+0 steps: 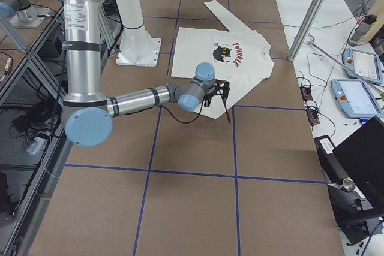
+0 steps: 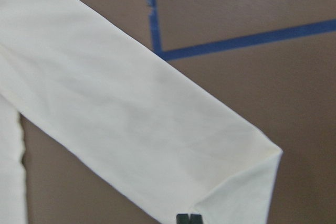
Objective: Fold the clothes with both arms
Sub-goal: 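Reach the right gripper to the cuff of the sleeve nearest it, then grasp the sleeve cuff with the right gripper and lay it across the chest, then release the sleeve with the right gripper while the left gripper reaches the other cuff, then grasp the other sleeve cuff with the left gripper and fold it across the chest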
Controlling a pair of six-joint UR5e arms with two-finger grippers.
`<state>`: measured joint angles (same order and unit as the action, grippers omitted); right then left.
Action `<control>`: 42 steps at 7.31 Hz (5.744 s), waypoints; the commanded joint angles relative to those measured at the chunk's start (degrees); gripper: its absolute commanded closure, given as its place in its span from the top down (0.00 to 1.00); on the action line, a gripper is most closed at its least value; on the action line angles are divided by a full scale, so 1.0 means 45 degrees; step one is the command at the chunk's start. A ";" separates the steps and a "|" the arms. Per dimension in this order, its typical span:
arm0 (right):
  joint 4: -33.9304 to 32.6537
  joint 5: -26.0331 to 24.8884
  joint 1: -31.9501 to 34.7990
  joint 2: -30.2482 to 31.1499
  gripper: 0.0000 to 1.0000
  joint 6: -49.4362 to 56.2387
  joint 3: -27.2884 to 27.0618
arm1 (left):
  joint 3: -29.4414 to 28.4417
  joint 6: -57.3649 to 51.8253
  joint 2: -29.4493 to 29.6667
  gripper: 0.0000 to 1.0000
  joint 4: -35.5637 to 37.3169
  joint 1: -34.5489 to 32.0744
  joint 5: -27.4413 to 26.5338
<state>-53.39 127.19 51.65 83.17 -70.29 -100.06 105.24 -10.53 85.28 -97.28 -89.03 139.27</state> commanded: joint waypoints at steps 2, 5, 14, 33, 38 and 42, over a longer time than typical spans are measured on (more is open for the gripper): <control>-0.5180 -0.0508 -0.0753 -0.7408 0.00 -0.2248 0.0803 | 0.0032 0.0036 0.0015 1.00 0.0055 -0.0001 0.0009; -0.2919 -0.6387 -0.4784 -1.2995 0.00 -0.3072 0.6875 | 0.0031 0.0055 0.0015 1.00 -0.0023 -0.0001 0.0009; -0.1494 -0.3608 -0.2404 -0.7874 1.00 -0.4343 0.2525 | -0.4851 1.1002 0.1010 0.82 -0.6156 0.4564 -0.1339; -0.1319 0.2728 0.3499 -0.1942 1.00 0.2060 -0.0225 | -0.1194 1.9458 1.1036 0.00 0.0661 0.9928 -0.2768; -0.1358 0.2693 0.3659 -0.1880 1.00 0.2065 -0.0304 | -0.9975 2.2281 1.5335 0.80 -0.5785 1.3261 -0.7061; -0.1319 0.0578 0.0490 -0.1377 1.00 -0.1726 -0.1991 | -0.1194 2.1700 0.9560 0.80 -0.3559 1.1060 -0.5657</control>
<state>-59.47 135.56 60.74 75.47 -69.45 -104.59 89.12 88.65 136.70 -115.58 -35.84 111.77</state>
